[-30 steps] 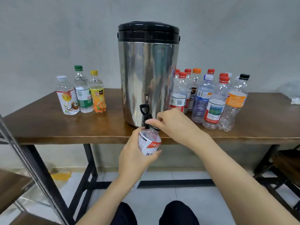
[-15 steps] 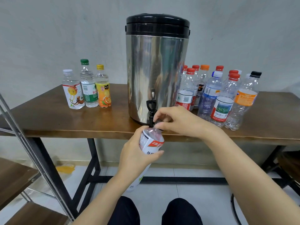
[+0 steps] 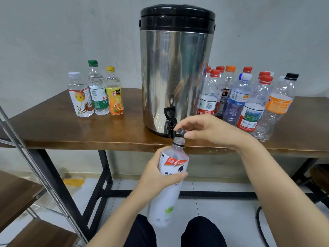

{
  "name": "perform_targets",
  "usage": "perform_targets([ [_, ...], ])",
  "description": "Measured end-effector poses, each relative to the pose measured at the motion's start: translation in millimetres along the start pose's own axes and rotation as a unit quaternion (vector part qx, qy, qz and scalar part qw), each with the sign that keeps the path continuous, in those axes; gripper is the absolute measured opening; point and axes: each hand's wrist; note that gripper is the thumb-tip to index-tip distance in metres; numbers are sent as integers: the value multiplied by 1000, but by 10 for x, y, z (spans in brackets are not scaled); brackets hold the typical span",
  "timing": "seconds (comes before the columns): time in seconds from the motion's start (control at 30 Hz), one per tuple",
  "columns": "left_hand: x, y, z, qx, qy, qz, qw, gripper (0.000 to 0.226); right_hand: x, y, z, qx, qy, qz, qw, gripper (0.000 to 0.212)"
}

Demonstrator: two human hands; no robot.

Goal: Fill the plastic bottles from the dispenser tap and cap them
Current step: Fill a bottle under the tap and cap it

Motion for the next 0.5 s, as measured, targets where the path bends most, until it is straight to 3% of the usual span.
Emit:
perform_targets([
  [0.1, -103, 6, 31, 15, 65, 49, 997, 64, 156, 7, -20, 59, -41, -64, 995, 28],
  [0.23, -251, 37, -82, 126, 77, 5, 989, 56, 593, -179, -232, 155, -165, 112, 968, 30],
  [0.5, -390, -13, -387, 138, 81, -66, 985, 49, 1157, -588, -369, 128, -237, 228, 936, 33],
])
Point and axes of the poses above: each hand's wrist, its own z-axis away from the middle knuckle, its own y-axis out of the back of the hand, x = y × z, and after that the axes turned 13 degrees about z, right-handed
